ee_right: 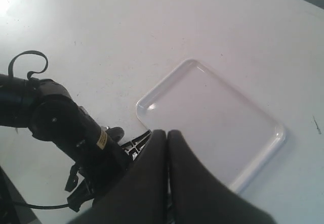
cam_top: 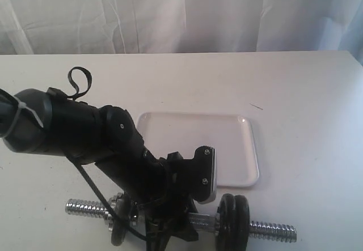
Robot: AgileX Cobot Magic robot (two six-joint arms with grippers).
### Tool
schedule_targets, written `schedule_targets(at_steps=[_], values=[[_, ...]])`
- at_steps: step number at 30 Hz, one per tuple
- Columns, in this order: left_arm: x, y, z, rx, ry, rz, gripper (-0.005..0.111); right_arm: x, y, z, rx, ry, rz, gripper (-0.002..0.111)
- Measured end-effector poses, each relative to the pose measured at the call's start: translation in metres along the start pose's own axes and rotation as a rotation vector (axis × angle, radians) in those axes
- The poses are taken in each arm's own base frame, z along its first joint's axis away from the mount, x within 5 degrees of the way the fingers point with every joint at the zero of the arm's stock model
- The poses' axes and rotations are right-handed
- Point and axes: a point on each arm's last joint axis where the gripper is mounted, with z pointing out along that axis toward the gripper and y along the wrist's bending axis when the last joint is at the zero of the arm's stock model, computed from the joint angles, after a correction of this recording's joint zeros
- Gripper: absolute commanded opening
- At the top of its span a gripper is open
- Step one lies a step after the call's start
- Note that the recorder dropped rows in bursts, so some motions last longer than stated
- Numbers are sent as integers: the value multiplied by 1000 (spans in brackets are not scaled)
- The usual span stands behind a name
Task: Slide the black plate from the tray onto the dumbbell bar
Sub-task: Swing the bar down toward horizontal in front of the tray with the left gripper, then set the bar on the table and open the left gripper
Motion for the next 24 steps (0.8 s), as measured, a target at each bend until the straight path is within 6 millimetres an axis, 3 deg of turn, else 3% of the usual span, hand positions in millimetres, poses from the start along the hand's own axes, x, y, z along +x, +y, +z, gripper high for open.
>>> schedule_targets(at_steps=[24], values=[[-2, 6, 3, -67, -8, -15, 0, 0, 0, 0, 0, 0, 0, 0]])
